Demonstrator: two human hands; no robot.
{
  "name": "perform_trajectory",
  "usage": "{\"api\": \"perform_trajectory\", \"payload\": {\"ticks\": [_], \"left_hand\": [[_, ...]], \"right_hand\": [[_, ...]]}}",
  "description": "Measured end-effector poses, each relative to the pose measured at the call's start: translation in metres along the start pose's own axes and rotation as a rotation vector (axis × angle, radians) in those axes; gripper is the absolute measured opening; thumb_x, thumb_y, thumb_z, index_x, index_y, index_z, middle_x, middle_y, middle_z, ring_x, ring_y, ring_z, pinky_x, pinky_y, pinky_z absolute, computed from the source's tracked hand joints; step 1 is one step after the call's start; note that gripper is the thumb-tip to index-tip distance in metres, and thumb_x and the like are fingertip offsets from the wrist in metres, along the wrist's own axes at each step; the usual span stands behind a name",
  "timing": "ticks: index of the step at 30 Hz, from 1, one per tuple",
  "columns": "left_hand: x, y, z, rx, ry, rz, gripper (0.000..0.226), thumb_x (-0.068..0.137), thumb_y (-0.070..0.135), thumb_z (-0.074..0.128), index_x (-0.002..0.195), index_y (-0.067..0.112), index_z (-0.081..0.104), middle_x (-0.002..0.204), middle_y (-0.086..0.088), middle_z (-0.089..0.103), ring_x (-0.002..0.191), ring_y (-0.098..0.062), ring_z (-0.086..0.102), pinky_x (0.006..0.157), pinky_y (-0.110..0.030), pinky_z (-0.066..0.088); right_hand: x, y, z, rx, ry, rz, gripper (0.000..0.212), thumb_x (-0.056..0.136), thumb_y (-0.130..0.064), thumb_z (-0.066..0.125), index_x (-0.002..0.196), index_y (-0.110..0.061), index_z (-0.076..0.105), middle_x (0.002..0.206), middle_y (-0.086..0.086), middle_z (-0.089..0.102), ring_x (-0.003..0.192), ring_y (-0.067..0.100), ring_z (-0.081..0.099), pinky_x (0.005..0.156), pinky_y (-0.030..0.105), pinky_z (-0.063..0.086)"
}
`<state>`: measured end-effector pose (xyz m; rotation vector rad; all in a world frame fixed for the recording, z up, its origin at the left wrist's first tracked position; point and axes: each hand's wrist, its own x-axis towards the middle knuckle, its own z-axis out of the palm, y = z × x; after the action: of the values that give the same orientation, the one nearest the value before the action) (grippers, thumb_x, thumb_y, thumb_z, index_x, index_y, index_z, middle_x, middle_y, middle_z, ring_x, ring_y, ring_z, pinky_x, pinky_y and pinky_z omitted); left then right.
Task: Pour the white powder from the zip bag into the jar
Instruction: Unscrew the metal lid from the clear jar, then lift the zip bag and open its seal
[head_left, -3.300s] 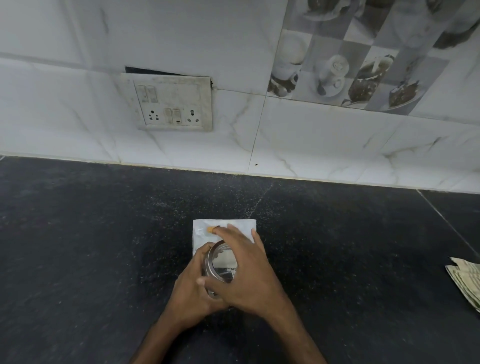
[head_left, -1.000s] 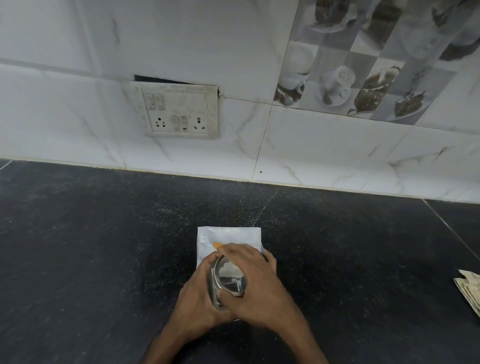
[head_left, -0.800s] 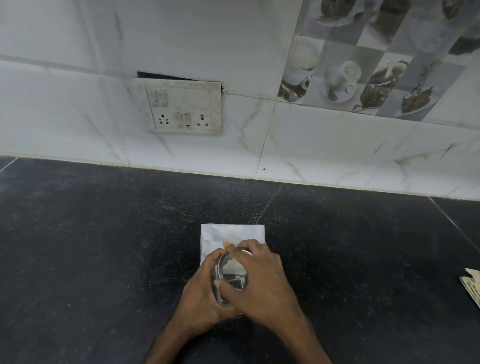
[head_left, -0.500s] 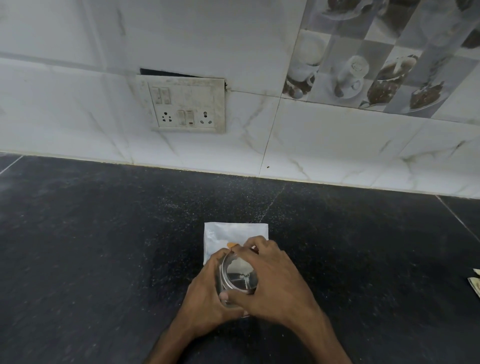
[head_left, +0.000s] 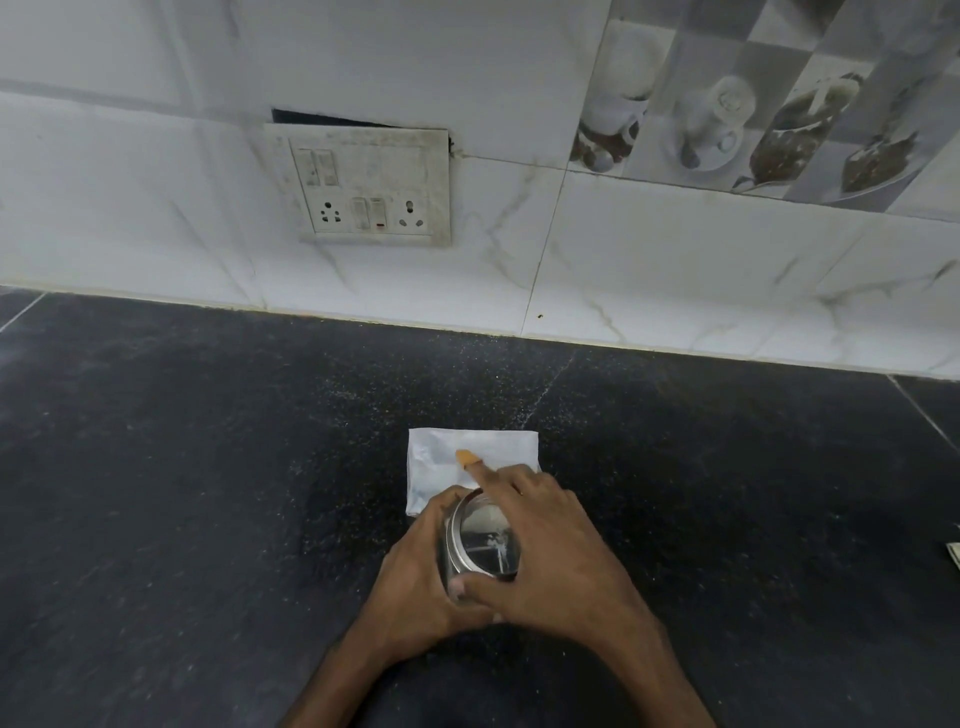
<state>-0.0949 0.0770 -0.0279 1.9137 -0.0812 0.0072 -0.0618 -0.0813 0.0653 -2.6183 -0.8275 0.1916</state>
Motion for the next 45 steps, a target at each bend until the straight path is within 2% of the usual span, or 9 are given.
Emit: {"api": "perform_trajectory", "payload": {"ticks": [7,15,19,23,30,35,38,43,45], "left_hand": [[-0.001,0.008,0.002,-0.030,-0.013,-0.013,0.101,0.049,0.035,0.098,0.131,0.050,0.041,0.126,0.021,0.064,0.116,-0.002,0.064,0.097,-0.039,0.055],[0.000,-0.007,-0.010,-0.041,-0.202,-0.019,0.136,0.040,0.057,0.095,0.149,0.048,0.014,0.150,0.020,0.041,0.139,-0.003,0.041,0.117,-0.036,0.036],[0.012,-0.011,-0.030,-0.201,0.027,-0.056,0.105,0.067,0.077,0.067,0.152,0.033,0.023,0.147,0.008,0.047,0.137,-0.005,0.044,0.112,-0.028,0.038],[0.047,-0.026,-0.047,0.117,0.306,-0.369,0.060,0.082,0.046,0.073,0.134,0.025,0.050,0.121,0.001,0.061,0.107,-0.018,0.062,0.093,-0.036,0.052],[0.088,-0.032,-0.054,0.343,0.139,-0.589,0.025,0.083,0.050,0.070,0.082,0.026,0.068,0.086,0.005,0.071,0.084,-0.018,0.068,0.085,-0.039,0.058],[0.099,-0.031,-0.053,0.365,0.200,-0.578,0.026,0.082,0.052,0.071,0.082,0.025,0.069,0.082,0.006,0.070,0.079,-0.017,0.067,0.078,-0.034,0.056],[0.106,-0.029,-0.054,0.323,0.220,-0.556,0.025,0.083,0.048,0.072,0.082,0.024,0.069,0.080,0.007,0.070,0.078,-0.015,0.066,0.077,-0.033,0.055],[0.116,-0.025,-0.057,0.214,0.234,-0.516,0.010,0.087,0.028,0.072,0.083,0.021,0.069,0.080,0.004,0.070,0.080,-0.015,0.068,0.078,-0.032,0.055],[0.114,-0.023,-0.057,0.181,0.222,-0.470,0.011,0.088,0.018,0.071,0.079,0.022,0.067,0.079,0.003,0.070,0.077,-0.014,0.066,0.074,-0.027,0.053]], "right_hand": [[-0.006,0.006,-0.012,0.278,0.216,-0.091,0.076,0.066,-0.037,0.073,0.137,-0.042,0.047,0.127,-0.021,0.042,0.120,-0.001,0.044,0.098,0.011,0.037],[-0.029,0.087,0.034,0.826,0.726,0.416,0.062,0.061,-0.032,0.086,0.111,-0.037,0.050,0.115,-0.014,0.057,0.110,0.010,0.061,0.095,0.044,0.054],[-0.051,0.117,0.065,0.583,0.727,0.574,0.051,0.065,-0.020,0.089,0.108,-0.030,0.061,0.118,-0.001,0.045,0.110,0.005,0.051,0.093,0.043,0.054],[-0.055,0.130,0.077,0.457,0.776,0.552,0.044,0.059,-0.020,0.092,0.089,-0.020,0.060,0.112,0.000,0.047,0.105,0.012,0.055,0.089,0.031,0.054],[-0.050,0.140,0.086,0.290,0.631,0.516,0.041,0.056,-0.013,0.093,0.077,-0.016,0.058,0.119,-0.001,0.048,0.110,0.023,0.056,0.090,0.017,0.037],[-0.044,0.129,0.069,0.186,0.608,0.511,0.038,0.060,-0.028,0.091,0.086,-0.023,0.064,0.119,-0.004,0.052,0.113,0.020,0.054,0.099,0.041,0.043],[-0.006,0.112,0.041,0.258,0.665,0.452,0.024,0.076,-0.028,0.081,0.093,-0.019,0.066,0.099,-0.005,0.063,0.096,0.015,0.062,0.087,0.033,0.050],[0.075,0.114,0.033,0.402,0.083,0.689,0.039,0.090,-0.045,0.062,0.117,-0.017,0.055,0.095,0.000,0.066,0.084,0.017,0.063,0.074,0.029,0.046],[0.088,0.114,0.040,0.435,0.090,0.710,0.042,0.091,-0.044,0.061,0.123,-0.017,0.051,0.102,0.003,0.063,0.088,0.019,0.059,0.074,0.027,0.041]]}}
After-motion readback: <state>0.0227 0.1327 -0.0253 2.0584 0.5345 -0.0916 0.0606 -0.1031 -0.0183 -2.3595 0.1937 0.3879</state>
